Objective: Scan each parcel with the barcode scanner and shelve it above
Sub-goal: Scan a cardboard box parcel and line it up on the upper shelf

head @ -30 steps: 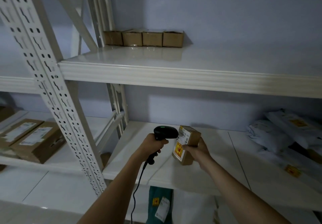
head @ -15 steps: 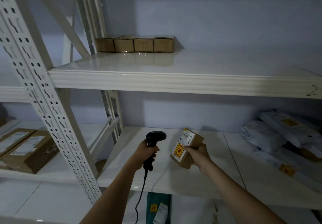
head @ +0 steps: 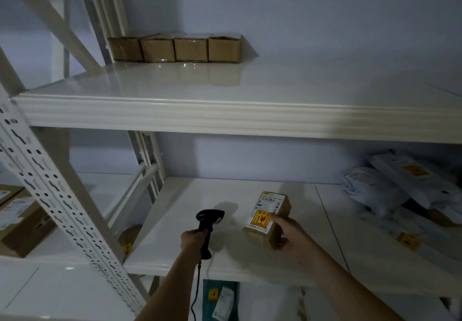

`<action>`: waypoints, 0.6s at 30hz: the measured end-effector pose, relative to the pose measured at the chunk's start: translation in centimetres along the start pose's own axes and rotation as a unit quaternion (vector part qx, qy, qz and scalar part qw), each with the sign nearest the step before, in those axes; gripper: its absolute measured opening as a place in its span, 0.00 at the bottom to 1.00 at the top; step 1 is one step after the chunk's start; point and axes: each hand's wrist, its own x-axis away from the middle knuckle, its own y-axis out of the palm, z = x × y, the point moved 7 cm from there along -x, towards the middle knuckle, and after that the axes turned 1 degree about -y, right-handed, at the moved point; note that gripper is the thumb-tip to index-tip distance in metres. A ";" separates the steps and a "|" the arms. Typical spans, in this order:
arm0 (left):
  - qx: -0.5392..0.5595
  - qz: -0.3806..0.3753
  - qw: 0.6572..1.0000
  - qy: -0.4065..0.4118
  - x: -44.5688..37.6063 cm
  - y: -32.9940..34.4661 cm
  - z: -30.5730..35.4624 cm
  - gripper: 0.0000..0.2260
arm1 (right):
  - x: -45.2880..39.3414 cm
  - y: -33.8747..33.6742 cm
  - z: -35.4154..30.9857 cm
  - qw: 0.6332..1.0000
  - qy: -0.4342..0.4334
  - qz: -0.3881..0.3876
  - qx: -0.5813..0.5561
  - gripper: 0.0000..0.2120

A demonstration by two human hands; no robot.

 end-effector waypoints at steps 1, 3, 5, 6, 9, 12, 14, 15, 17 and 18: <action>0.002 -0.006 1.000 0.003 -0.2 0.4 -0.1 0.13 | -0.2 0.0 0.1 1.000 0.002 -0.004 0.004 0.21; -0.003 -0.012 1.000 0.010 -0.4 0.9 -0.3 0.14 | -0.6 0.0 0.3 1.000 0.002 -0.004 0.007 0.23; -0.033 -0.005 0.999 0.018 -0.4 1.1 -0.3 0.14 | -1.0 -0.1 0.5 1.000 0.004 0.003 0.010 0.32; -0.056 0.003 0.998 0.021 -0.5 1.1 -0.4 0.14 | -1.1 -0.2 0.6 1.000 0.008 0.007 0.015 0.36; -0.096 0.032 0.995 0.012 0.0 0.2 -0.6 0.14 | -1.2 -0.2 1.0 1.000 0.009 0.006 0.025 0.45; -0.113 0.028 0.993 0.008 0.0 -1.0 -0.8 0.05 | -1.2 0.1 1.0 1.000 -0.017 0.014 0.015 0.40; -0.132 0.017 0.991 0.002 -0.2 -1.5 -0.9 0.12 | -0.8 0.4 0.8 0.999 -0.044 0.032 -0.003 0.30; -0.146 0.012 0.989 -0.001 0.3 -1.7 -0.7 0.10 | -0.5 0.5 0.5 0.997 -0.060 0.042 -0.004 0.26; -0.180 0.036 0.983 0.022 1.4 -2.3 0.6 0.04 | 0.2 1.0 -0.6 0.994 -0.091 0.059 0.011 0.20; -0.189 0.071 0.978 0.061 2.0 -2.6 1.6 0.09 | 0.6 1.3 -1.2 0.992 -0.103 0.067 0.019 0.18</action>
